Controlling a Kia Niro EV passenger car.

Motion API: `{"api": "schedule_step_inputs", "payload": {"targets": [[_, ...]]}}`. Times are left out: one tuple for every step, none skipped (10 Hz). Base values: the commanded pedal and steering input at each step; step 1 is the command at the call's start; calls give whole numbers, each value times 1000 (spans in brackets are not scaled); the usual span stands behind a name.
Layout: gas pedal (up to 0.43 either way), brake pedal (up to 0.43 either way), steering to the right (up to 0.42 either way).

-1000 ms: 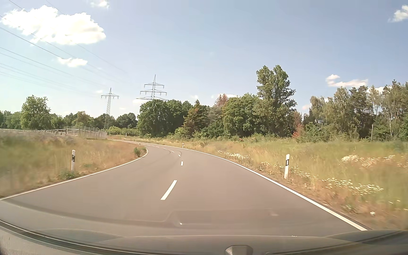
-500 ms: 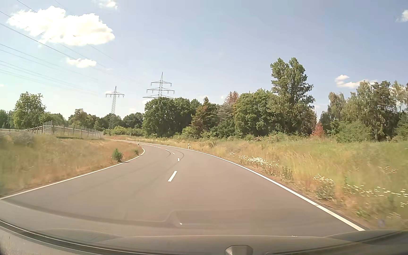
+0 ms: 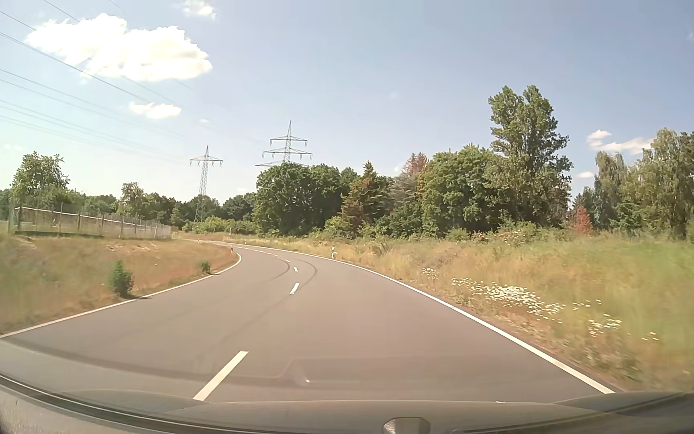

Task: Follow the waypoints while adhering to traffic rules and regulations

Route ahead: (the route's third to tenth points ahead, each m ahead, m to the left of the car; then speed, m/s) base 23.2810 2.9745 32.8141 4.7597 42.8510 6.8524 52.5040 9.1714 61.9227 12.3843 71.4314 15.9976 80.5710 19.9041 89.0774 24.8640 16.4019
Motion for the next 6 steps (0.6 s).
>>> {"api": "schedule_step_inputs", "payload": {"targets": [[0, 30, -24], [0, 30, -24], [0, 30, -26], [0, 37, -27], [0, 43, -28], [0, 49, -28]]}}
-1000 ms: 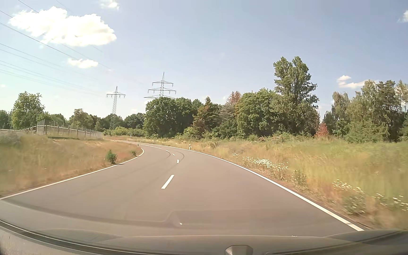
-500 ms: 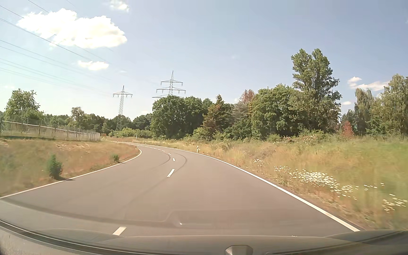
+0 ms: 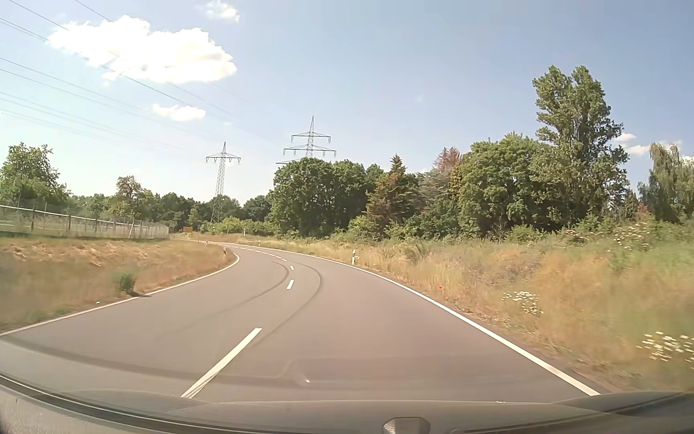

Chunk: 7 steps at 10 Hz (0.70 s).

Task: Follow the waypoints while adhering to traffic rules and regulations

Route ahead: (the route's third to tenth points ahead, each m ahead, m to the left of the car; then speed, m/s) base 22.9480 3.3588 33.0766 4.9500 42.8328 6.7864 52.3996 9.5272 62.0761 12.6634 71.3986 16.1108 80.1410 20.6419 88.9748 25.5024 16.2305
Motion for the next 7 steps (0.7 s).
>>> {"api": "schedule_step_inputs", "payload": {"targets": [[0, 55, -27], [0, 55, -27], [0, 73, -27], [0, 98, -27], [0, 110, -27], [0, 122, -27], [0, 128, -27]]}}
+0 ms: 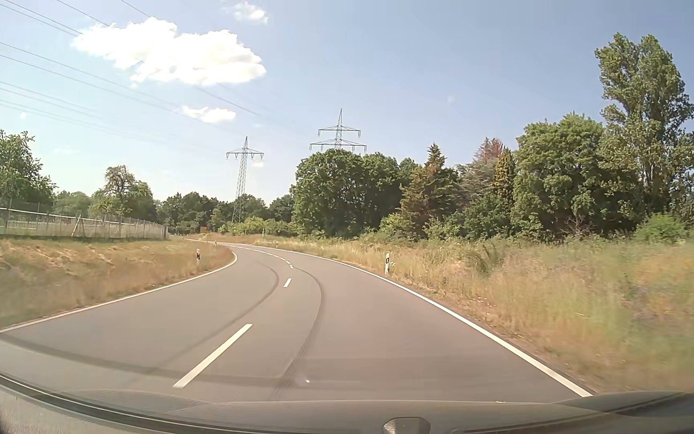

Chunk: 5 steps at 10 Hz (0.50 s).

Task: Follow the waypoints while adhering to traffic rules and regulations

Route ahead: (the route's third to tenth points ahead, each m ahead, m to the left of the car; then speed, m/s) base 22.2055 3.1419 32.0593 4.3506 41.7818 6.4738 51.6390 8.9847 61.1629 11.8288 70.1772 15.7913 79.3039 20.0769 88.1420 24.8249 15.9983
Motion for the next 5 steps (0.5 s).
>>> {"api": "schedule_step_inputs", "payload": {"targets": [[0, 134, -27], [0, 146, -27], [0, 146, -27], [0, 146, -27], [0, 146, -27]]}}
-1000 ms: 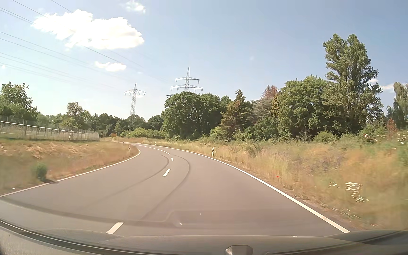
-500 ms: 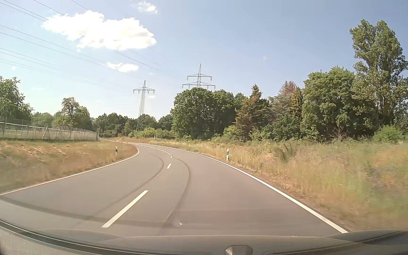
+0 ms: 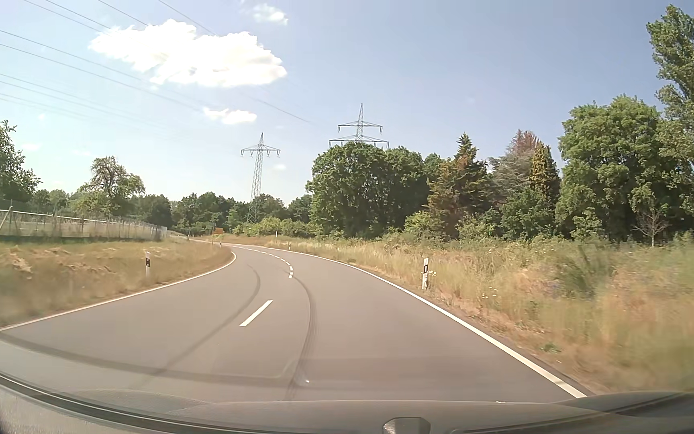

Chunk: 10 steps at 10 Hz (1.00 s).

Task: Follow the waypoints while adhering to traffic rules and regulations

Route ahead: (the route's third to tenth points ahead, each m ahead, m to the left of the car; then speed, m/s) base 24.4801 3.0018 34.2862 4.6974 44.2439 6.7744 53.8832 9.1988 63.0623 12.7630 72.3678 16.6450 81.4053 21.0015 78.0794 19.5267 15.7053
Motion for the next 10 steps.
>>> {"api": "schedule_step_inputs", "payload": {"targets": [[0, 146, -27], [0, 146, -27], [0, 146, -27], [0, 152, -27], [0, 152, -27], [0, 159, -27], [0, 165, -27], [0, 171, -26], [0, 177, -26], [0, 177, -26]]}}
